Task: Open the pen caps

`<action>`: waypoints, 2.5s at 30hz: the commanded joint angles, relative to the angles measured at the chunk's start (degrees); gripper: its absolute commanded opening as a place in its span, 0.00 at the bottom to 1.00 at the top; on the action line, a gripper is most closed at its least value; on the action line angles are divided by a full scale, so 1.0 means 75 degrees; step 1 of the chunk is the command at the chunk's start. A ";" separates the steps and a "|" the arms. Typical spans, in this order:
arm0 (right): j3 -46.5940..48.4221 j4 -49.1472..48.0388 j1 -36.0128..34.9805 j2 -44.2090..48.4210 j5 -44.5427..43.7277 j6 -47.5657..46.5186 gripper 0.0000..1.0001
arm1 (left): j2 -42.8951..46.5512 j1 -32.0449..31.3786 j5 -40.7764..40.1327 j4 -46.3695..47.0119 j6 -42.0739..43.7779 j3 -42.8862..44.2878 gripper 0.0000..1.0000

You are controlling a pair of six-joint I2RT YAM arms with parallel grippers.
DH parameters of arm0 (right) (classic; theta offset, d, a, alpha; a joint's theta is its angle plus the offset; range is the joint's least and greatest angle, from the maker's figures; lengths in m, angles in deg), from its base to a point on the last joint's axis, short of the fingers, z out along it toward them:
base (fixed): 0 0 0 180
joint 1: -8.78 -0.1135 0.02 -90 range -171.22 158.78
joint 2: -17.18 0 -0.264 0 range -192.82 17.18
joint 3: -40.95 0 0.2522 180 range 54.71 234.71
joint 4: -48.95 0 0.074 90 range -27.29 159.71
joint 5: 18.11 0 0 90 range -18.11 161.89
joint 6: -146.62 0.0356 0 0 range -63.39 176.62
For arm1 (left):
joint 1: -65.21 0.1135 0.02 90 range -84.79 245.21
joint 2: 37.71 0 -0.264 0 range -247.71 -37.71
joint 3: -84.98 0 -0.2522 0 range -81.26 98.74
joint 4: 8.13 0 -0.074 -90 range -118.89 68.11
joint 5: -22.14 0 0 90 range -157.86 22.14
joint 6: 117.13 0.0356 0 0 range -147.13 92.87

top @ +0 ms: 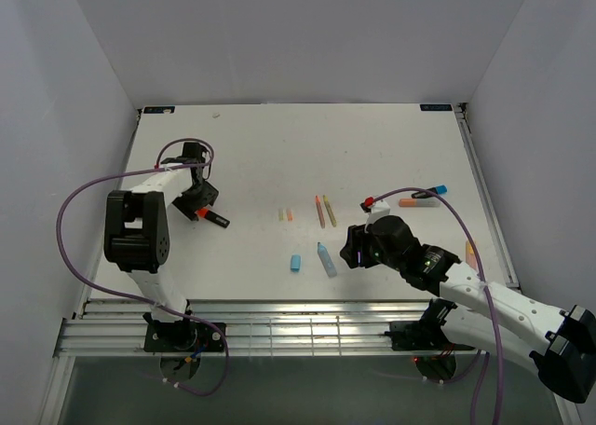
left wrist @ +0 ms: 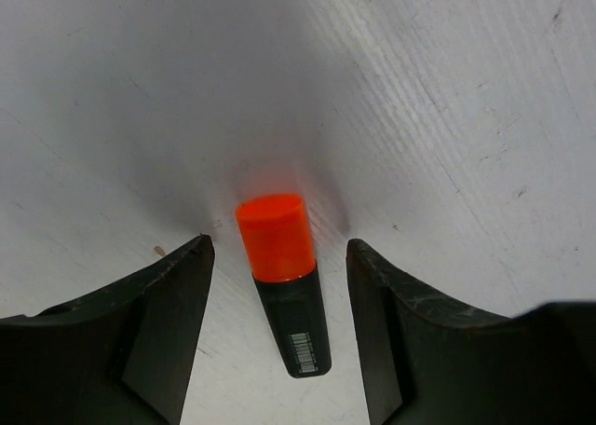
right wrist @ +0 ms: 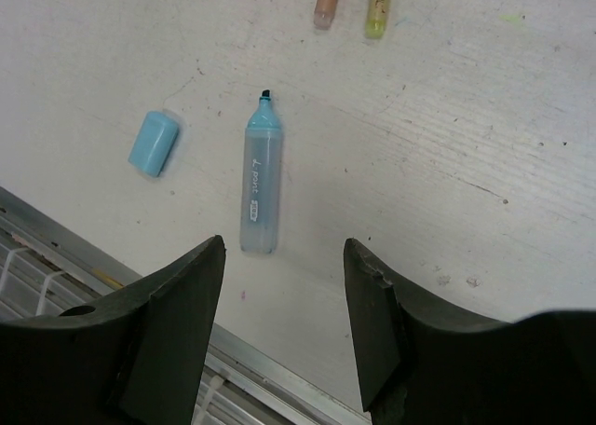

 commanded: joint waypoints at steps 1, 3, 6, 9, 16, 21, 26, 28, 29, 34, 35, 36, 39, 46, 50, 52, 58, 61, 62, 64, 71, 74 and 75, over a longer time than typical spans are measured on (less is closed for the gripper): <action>0.0247 -0.0036 0.0038 0.0162 -0.0143 -0.0135 0.60 | 0.0040 0.0040 -0.0007 0.0206 -0.0188 -0.0056 0.69; 0.0212 -0.0048 0.0038 0.0209 -0.0154 -0.0124 0.60 | -0.0030 0.0040 -0.0019 0.0230 -0.0200 -0.0056 0.65; 0.0212 -0.0036 0.0038 0.0268 -0.0154 -0.0112 0.60 | -0.0077 0.0040 -0.0054 0.0276 -0.0212 -0.0091 0.56; 0.0235 -0.0024 0.0038 0.0292 -0.0143 -0.0065 0.60 | -0.0206 0.0028 0.0039 0.0312 -0.0165 -0.0115 0.46; 0.0376 0.0011 0.0038 0.0339 -0.0073 -0.0030 0.60 | -0.0219 0.0040 0.0297 0.0359 0.0104 0.0025 0.02; 0.0599 0.0000 0.0038 0.0281 0.0370 -0.0100 0.60 | 0.1068 -0.0053 0.1045 0.0323 0.0362 0.0143 0.00; 0.0763 -0.0865 0.0038 -0.0351 0.2315 -0.0253 0.73 | 0.3177 -0.1200 0.1621 0.1199 0.0293 -0.0849 0.00; 0.0728 -0.1601 0.0038 -0.0750 0.3125 -0.0113 0.74 | 0.3984 -0.1959 0.1796 0.1645 -0.0081 -0.1227 0.00; 0.0728 -0.1815 0.0038 -0.0867 0.3336 0.0085 0.74 | 0.4140 -0.2219 0.1821 0.1740 -0.0234 -0.1507 0.00; 0.0903 -0.2871 0.0003 -0.1629 0.4157 0.0345 0.74 | 0.4259 -0.3893 0.1564 0.1847 -0.0948 -0.1779 0.00; 0.1043 -0.2999 -0.0009 -0.1723 0.4205 0.0380 0.74 | 0.4143 -0.4118 0.1308 0.1835 -0.0996 -0.1791 0.00; 0.1091 -0.3070 -0.0021 -0.1840 0.4251 0.0450 0.74 | 0.4072 -0.4294 0.1224 0.1847 -0.1066 -0.1791 0.00; 0.1231 -0.3200 -0.0021 -0.1993 0.4136 0.0498 0.73 | 0.3779 -0.4822 0.1083 0.1882 -0.1313 -0.1733 0.00; 0.1407 -0.3176 -0.0021 -0.2251 0.3631 0.0544 0.71 | 0.3345 -0.5655 0.0813 0.1870 -0.1512 -0.1370 0.00; 0.1256 -0.3363 -0.0021 -0.2380 0.3479 0.0696 0.66 | 0.3333 -0.5784 0.0755 0.1870 -0.1583 -0.1264 0.00; 0.1103 -0.3585 -0.0021 -0.2450 0.3490 0.0767 0.63 | 0.3345 -0.5854 0.0743 0.1894 -0.1629 -0.1228 0.00; 0.1056 -0.3844 -0.0032 -0.2848 0.3385 0.0873 0.55 | 0.3345 -0.6030 0.0766 0.1964 -0.1782 -0.1146 0.00; 0.1044 -0.3996 -0.0032 -0.3001 0.3233 0.0908 0.47 | 0.3380 -0.6054 0.0825 0.1999 -0.1852 -0.1158 0.00; 0.1044 -0.4043 -0.0032 -0.3048 0.3198 0.0931 0.45 | 0.3415 -0.6054 0.0825 0.2011 -0.1875 -0.1169 0.00; 0.1033 -0.4102 -0.0021 -0.3130 0.3034 0.0978 0.31 | 0.3462 -0.6054 0.0801 0.2058 -0.1899 -0.1193 0.00; 0.0495 -0.4289 -0.0231 -0.3061 0.3185 0.1762 0.08 | 0.3193 -0.5879 0.0263 0.1964 -0.1561 -0.0621 0.00; -0.0324 -0.4500 -0.0792 -0.2338 0.3151 0.2381 0.08 | 0.2725 -0.5294 0.0168 0.1847 -0.0986 0.0013 0.00; -0.0791 -0.4559 -0.1165 -0.1823 0.2930 0.2686 0.08 | 0.2596 -0.4967 0.0296 0.1847 -0.0846 0.0223 0.00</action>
